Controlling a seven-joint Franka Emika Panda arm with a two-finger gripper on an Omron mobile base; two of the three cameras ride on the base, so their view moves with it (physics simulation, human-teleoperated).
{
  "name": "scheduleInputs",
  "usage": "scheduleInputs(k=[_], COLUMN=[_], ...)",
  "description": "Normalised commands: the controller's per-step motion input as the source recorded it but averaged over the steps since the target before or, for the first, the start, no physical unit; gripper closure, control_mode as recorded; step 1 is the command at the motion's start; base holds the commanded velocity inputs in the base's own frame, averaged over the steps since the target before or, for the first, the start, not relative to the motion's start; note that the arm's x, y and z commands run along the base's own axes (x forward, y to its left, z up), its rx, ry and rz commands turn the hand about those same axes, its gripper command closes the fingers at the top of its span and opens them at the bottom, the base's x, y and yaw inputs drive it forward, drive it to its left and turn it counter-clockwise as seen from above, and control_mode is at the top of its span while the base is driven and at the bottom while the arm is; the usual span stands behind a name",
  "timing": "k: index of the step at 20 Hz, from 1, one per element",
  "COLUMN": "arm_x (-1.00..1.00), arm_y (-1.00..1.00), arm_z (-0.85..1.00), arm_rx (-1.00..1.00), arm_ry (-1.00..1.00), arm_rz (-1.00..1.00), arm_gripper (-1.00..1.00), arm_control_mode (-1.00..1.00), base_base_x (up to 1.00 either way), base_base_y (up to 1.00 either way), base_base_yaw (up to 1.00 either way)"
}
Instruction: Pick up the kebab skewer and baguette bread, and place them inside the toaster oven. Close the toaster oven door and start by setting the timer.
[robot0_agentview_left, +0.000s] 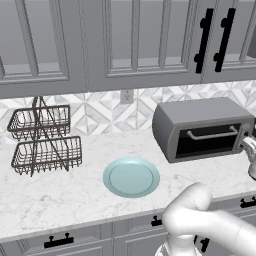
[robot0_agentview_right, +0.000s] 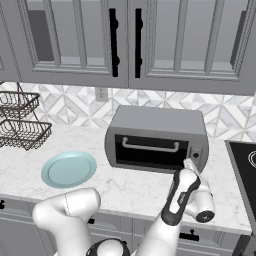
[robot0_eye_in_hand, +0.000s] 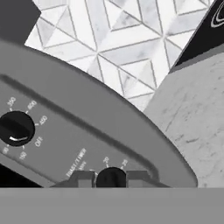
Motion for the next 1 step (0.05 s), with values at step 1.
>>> scheduleInputs(k=[1], arm_x=[0.00], arm_y=[0.00], arm_z=[0.00], arm_rx=[0.24], arm_ry=[0.00], arm_rz=[-0.04], arm_gripper=[1.00], arm_control_mode=[-1.00], base_base_x=[0.00], base_base_y=[0.00], base_base_yaw=[0.00])
